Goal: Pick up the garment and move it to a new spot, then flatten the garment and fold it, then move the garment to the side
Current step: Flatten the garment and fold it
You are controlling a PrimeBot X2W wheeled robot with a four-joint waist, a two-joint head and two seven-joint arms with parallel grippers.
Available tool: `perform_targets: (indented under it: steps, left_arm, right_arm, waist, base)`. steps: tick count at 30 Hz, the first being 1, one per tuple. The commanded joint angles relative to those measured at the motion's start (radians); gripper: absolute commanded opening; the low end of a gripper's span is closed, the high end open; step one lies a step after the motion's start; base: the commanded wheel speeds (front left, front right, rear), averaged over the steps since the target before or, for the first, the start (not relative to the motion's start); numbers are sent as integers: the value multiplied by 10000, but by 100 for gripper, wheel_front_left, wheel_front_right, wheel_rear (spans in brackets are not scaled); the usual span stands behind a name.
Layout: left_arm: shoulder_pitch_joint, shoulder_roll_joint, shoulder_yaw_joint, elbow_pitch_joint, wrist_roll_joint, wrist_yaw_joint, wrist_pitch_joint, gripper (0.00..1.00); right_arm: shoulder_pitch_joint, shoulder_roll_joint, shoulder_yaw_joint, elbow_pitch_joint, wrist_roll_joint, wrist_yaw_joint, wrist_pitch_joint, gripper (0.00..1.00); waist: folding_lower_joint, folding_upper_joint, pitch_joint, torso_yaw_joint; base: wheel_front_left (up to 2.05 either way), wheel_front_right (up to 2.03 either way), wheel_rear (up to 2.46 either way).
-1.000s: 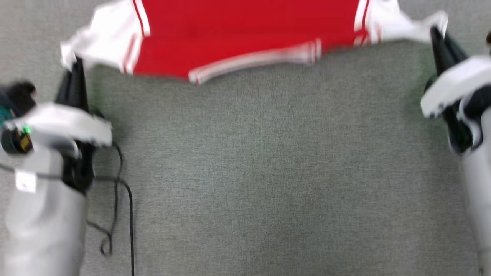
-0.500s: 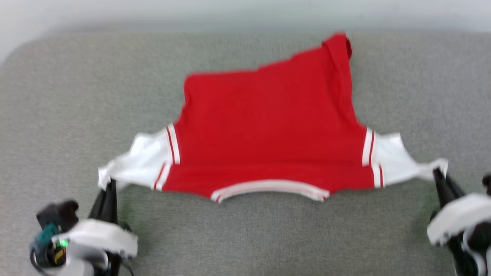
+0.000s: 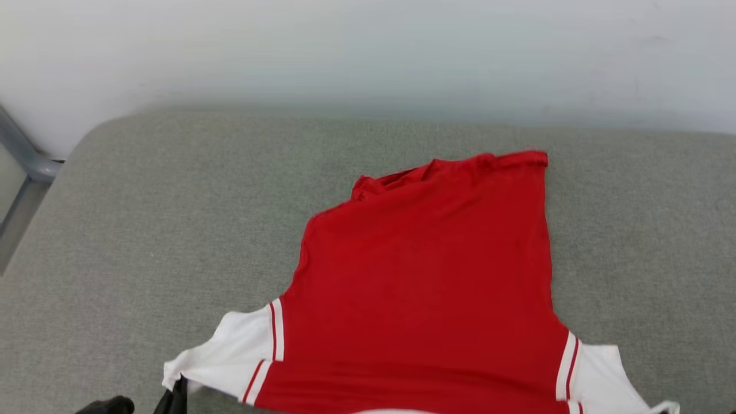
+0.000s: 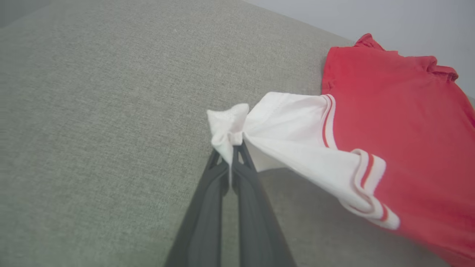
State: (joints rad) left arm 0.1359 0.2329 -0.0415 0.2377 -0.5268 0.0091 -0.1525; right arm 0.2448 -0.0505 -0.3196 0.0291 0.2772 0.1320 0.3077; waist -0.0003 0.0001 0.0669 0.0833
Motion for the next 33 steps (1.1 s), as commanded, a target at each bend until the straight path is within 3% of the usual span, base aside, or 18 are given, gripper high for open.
perform_targets:
  steps: [1, 3, 4, 5, 6, 7, 15, 20, 25, 26, 33]
  left_arm:
    - [185, 100, 81, -115, -28, 107, 22, 0]
    - [384, 166, -63, -291, 98, 94, 138, 0]
    - [431, 161, -132, -395, 109, 51, 167, 0]
    - [450, 157, -234, -488, 163, 24, 218, 0]
    - [467, 130, -318, -576, 181, 0, 256, 0]
    - [450, 88, -384, -663, 198, -19, 301, 0]
    - [-10, 28, -793, -1184, 427, -38, 324, 0]
    - [-471, -2, -926, -1585, 588, -14, 177, 0]
    - [-1112, -97, -1136, -1956, 758, -102, -19, 0]
    - [-1529, -184, -1331, -2133, 852, -202, -157, 0]
    - [-2214, -445, -1712, -2448, 999, -395, -456, 0]
  right_arm:
    - [298, -23, -58, -116, -97, -24, 65, 0]
    - [618, -21, 94, -172, -83, -24, 203, 0]
    - [697, -19, 191, -234, -178, -23, 235, 8]
    - [736, -18, 278, -293, -228, -23, 228, 26]
    - [732, -16, 393, -344, -242, -23, 180, 79]
    - [659, -16, 468, -399, -219, -21, 100, 100]
    - [-918, -8, 135, -447, -227, -15, -1731, 100]
    - [-2874, -172, -78, 161, -572, -15, -1801, 100]
    - [-5241, -795, -80, 1649, -485, -15, -1094, 100]
    - [-6707, -1223, -141, 2681, -344, -15, -267, 100]
    - [-9457, -2119, 276, 4660, -438, -15, 2435, 100]
  waist:
    - [3, -1, -187, 65]
    - [3, -1, -282, 77]
    - [3, -1, -295, 70]
    - [3, -1, -306, 63]
    - [3, -1, -315, 57]
    - [3, -1, -316, 55]
    - [3, -1, -56, 190]
    - [3, -1, 646, 360]
    - [3, -1, 1604, 702]
    - [3, -1, 2173, 986]
    - [3, -1, 3134, 1574]
  base:
    - [0, 0, 0]
    - [0, 0, 0]
    - [0, 0, 0]
    - [0, 0, 0]
    - [0, 0, 0]
    - [0, 0, 0]
    - [0, 0, 0]
    - [0, 0, 0]
    - [0, 0, 0]
    - [0, 0, 0]
    - [0, 0, 0]
